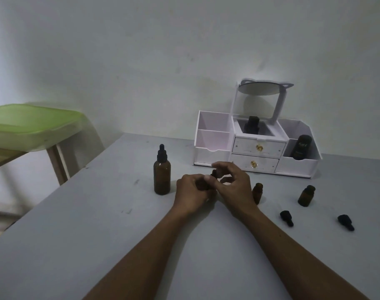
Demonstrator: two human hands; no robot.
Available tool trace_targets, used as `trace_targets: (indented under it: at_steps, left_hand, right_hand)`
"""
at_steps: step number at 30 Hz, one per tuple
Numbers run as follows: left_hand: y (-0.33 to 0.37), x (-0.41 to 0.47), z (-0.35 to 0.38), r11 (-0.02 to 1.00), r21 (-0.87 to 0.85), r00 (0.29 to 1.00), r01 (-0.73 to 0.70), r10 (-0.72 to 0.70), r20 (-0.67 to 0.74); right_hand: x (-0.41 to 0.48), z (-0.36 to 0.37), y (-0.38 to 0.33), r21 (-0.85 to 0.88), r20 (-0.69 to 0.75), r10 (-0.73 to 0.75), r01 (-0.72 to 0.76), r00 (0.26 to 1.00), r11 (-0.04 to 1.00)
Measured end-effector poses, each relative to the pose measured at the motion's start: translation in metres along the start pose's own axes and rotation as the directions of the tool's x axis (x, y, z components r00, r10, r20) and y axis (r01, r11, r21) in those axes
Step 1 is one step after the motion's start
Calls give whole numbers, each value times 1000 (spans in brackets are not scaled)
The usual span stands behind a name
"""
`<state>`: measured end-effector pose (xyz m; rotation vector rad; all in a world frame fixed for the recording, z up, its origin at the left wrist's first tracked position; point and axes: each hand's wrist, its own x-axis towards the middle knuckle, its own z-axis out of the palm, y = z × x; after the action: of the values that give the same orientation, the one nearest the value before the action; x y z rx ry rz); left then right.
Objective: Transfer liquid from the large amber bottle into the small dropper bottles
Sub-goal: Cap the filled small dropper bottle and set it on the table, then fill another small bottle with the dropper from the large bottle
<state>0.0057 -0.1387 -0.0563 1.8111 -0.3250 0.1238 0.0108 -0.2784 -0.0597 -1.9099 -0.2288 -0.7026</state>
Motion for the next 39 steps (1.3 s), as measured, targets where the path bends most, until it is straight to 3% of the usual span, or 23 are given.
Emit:
trace_targets:
  at_steps: [23,27,31,34,39]
  left_hand:
    - [-4,6,-1,994,97,999,-53,53,4]
    - [3,-10,-10,991,131,997,37,-47,69]
    - [4,-36,-49,987,137,991,88,-101,91]
    - [0,-48,-91,978,173,993,119,-120,-3]
    - [-14,-38,-133,960,210,954,184,-123,-273]
  right_hand:
    - [0,-5,-2,-14,13,-4,4,1000,1000]
    - [-3,-8,-10,-32,18,-35,36,999,999]
    - [5,-10,-33,-54,-68,-181,177,981,983]
    - [12,3,-55,-50,-78,-234,231,969,972]
    - [25,38,-89,20,86,-171,170,981,985]
